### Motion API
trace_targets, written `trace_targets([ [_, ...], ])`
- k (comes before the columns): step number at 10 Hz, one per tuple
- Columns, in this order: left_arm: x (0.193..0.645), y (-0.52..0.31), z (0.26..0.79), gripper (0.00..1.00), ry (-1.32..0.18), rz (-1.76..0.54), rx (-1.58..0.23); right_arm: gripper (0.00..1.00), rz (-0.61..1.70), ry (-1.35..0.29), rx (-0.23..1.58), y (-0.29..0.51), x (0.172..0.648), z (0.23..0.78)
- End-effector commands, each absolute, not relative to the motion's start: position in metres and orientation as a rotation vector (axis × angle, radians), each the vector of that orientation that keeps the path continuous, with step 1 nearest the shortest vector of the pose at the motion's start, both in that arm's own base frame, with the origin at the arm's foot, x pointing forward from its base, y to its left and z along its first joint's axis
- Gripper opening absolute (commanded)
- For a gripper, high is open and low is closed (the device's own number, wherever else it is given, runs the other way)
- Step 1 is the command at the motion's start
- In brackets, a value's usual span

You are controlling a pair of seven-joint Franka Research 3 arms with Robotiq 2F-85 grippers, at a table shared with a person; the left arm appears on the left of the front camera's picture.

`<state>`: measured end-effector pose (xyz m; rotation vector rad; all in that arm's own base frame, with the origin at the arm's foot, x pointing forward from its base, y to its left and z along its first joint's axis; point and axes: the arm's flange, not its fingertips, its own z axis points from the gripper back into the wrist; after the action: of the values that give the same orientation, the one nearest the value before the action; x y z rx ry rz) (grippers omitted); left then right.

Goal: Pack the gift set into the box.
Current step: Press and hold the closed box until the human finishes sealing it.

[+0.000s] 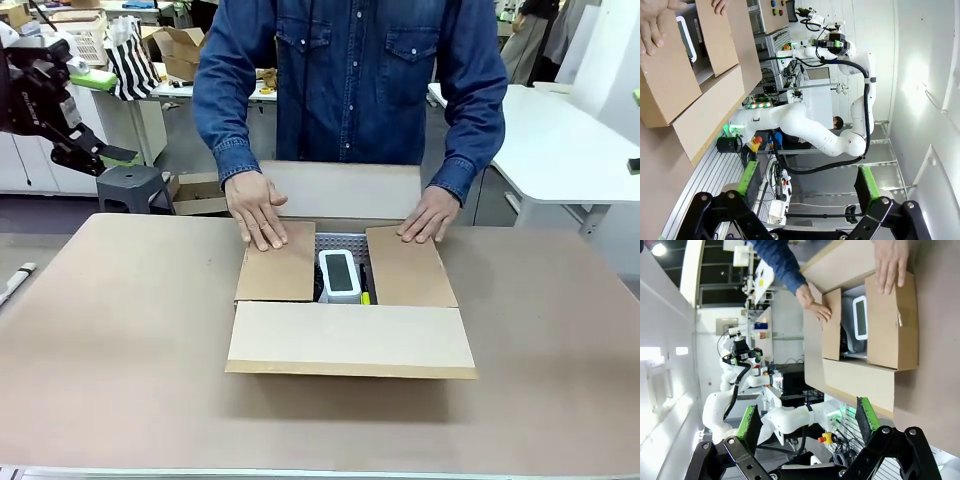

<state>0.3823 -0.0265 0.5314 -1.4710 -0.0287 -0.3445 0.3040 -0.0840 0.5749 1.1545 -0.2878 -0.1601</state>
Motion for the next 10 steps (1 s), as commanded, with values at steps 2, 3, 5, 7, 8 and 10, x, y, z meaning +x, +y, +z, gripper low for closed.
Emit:
trace_targets([
  [2,0.3799,-0.0278,0.5313,1.00,-0.037,-0.341,-1.467,1.00,-0.144,-0.305,1.174,-0.0823,0.3049,0.5755],
  [3,0.3799,-0.0278,0.5313,1.00,-0.037,-0.341,-1.467,1.00,-0.144,-0.305,1.174,-0.0823,0.3049,0.5755],
  [5,0.3799,-0.0278,0.5313,1.00,-0.037,-0.341,-1.467,1.00,-0.144,-0.305,1.174,-0.0823,0.3049,0.5755],
  [7,0.3799,-0.0278,0.5313,1.00,-0.037,-0.341,-1.467,1.00,-0.144,-0.305,1.174,-0.0823,0.3049,0.5755],
  [8,0.3799,-0.0278,0.5313,1.00,-0.037,-0.341,-1.467,1.00,-0.144,-0.305,1.174,-0.0823,0.3049,0.5755],
  [10,0.3799,-0.0278,0.5313,1.00,-0.037,-0.341,-1.467,1.00,-0.144,-0.305,1.174,-0.0823,0.3049,0.5755],
])
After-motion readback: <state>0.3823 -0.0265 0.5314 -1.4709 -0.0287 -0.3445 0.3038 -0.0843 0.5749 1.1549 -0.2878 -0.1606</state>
